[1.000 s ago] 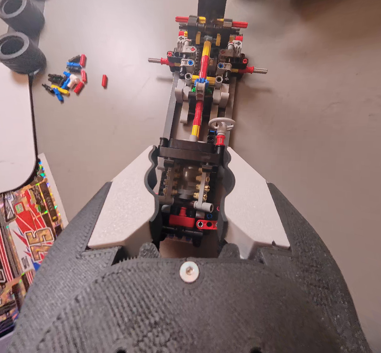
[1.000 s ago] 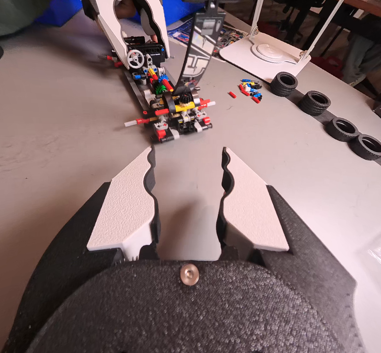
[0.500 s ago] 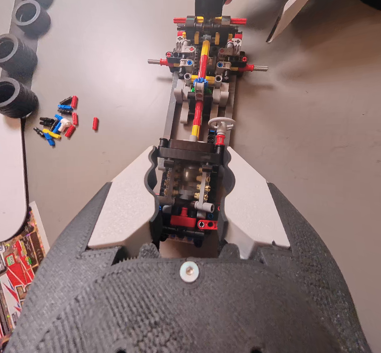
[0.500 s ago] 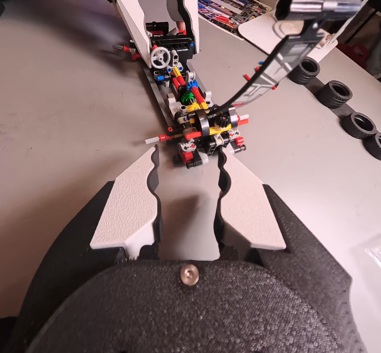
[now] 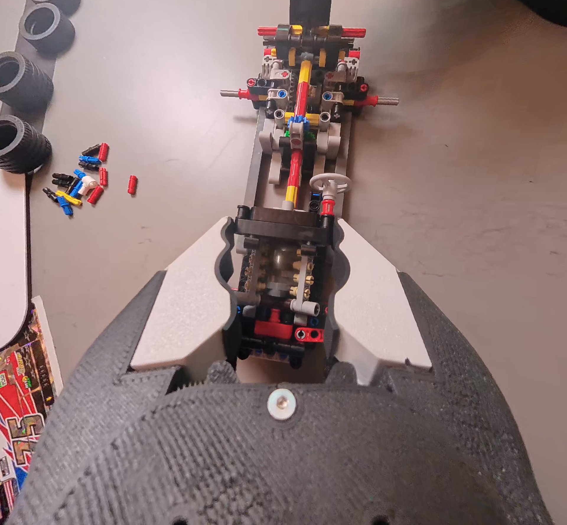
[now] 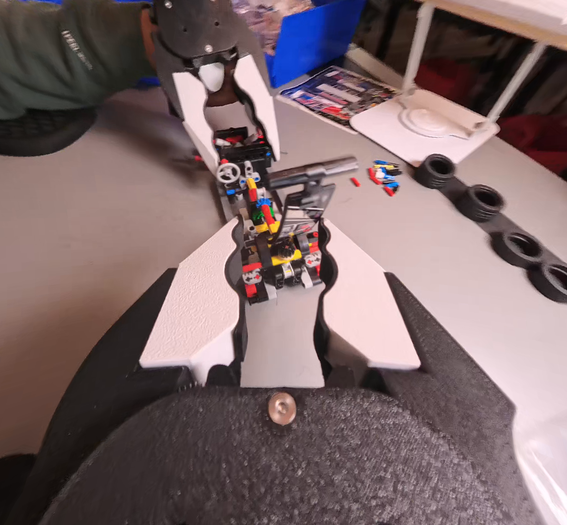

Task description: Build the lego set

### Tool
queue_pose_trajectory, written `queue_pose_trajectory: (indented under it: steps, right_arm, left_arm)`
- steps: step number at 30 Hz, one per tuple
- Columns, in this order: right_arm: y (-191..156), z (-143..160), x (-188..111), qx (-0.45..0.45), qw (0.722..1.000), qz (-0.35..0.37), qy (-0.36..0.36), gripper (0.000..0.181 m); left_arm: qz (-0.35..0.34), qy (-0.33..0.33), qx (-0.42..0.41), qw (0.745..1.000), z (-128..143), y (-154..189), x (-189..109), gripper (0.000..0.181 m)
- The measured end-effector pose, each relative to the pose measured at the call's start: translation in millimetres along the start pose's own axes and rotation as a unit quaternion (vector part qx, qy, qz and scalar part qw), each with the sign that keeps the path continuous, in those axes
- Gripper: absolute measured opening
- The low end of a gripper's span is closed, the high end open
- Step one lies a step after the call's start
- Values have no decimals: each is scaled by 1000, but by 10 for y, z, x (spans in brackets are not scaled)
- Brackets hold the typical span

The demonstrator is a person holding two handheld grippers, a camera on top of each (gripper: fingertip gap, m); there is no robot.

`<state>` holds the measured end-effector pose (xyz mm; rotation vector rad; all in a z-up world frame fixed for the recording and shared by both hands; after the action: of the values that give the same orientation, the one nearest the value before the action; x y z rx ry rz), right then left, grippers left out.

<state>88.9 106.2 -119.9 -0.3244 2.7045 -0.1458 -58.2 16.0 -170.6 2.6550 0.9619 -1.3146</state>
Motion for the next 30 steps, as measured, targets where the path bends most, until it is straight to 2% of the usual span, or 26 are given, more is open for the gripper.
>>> queue_pose_trajectory:
  steps: [1,2,6,10,13,15,17,19,21,23,26,30]
  right_arm:
    - [-9,-19,54,-4,999,-26,-21,38]
    - [-20,-53,117,-15,998,-44,-40,25]
    - [-178,-187,482,-98,982,-74,-145,24]
    - [-248,-60,836,-167,943,-58,-280,24]
    - [-217,2,952,-201,927,-44,-315,25]
    - [-222,-86,920,-193,934,-51,-296,43]
    - [-208,-316,804,-168,956,-66,-233,57]
    - [-89,-725,656,-128,984,-63,-111,52]
    - [219,-1165,492,-93,995,-7,17,46]
    - [626,-1504,365,-55,990,73,112,40]
    - [1237,-1796,317,-14,963,185,197,33]
    - [1930,-1915,601,54,937,269,218,31]
  left_arm:
    - [-1,-1,0,1000,-3,18,-3,63]
    - [-1,0,-1,1000,-6,36,-6,63]
    - [-13,9,-10,1000,1,88,-25,63]
    - [-40,14,-17,999,24,108,-58,63]
    - [-69,23,-13,997,27,113,-131,65]
    - [-77,45,-24,996,1,119,-263,68]
    - [-98,87,-42,990,-58,103,-497,68]
    - [-145,149,-64,976,-115,55,-803,65]
    - [-214,216,-94,948,-121,-31,-1133,61]
    - [-294,272,-131,907,-59,-135,-1455,54]
    - [-390,309,-174,850,105,-248,-1807,48]
    - [-442,295,-210,821,295,-343,-1911,41]
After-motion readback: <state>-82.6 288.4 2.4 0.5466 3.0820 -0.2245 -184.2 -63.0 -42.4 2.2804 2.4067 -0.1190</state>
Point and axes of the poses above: each gripper's, where its closed fingertips meet, x out along the fingers, z out of its underside, y = z × x across the jaws, the point moved 4 cm from there along -x, back along the fingers, and after that the axes turned 13 degrees about x, right-handed, at the moved point
